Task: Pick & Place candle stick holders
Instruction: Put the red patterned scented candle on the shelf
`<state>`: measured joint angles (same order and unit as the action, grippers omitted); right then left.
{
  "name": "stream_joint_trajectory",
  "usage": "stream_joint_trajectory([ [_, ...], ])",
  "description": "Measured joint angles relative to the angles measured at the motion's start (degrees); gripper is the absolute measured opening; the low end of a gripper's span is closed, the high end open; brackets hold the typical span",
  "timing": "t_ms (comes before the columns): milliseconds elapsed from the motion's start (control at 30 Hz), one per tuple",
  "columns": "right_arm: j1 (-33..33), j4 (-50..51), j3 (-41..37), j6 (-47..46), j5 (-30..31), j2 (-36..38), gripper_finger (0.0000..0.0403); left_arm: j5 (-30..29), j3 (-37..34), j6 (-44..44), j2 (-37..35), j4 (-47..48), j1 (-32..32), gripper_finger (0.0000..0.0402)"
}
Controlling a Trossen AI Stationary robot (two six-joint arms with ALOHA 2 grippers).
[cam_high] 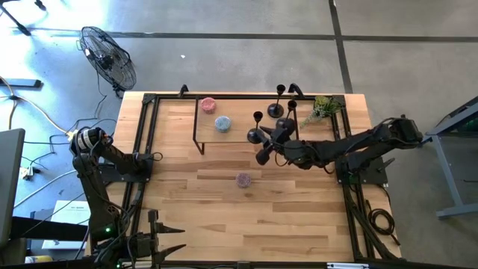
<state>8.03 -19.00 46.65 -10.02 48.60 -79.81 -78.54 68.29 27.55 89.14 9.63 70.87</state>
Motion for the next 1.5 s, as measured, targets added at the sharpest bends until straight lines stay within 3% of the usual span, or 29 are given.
stream_joint_trajectory([
  [667, 8.11, 0.34, 0.00, -4.05, 0.15, 0.00, 0.0092, 1.28, 0.00, 1.25, 0.00, 1.52, 0.00, 0.0172],
  [933, 11.19, -0.78, 0.00, -6.13, -5.97, 0.00, 0.0092, 1.09, 0.00, 1.27, 0.00, 2.09, 0.00, 0.0172],
  [1300, 12.05, -4.29, 0.00, -0.63, -15.96, 0.00, 0.0092, 1.02, 0.00, 1.27, 0.00, 3.56, 0.00, 0.0172],
  [1500, 12.05, -4.87, 0.00, -0.29, -17.32, -0.02, 0.0092, 0.87, 0.00, 1.44, 0.00, 4.37, 0.00, 0.0172],
])
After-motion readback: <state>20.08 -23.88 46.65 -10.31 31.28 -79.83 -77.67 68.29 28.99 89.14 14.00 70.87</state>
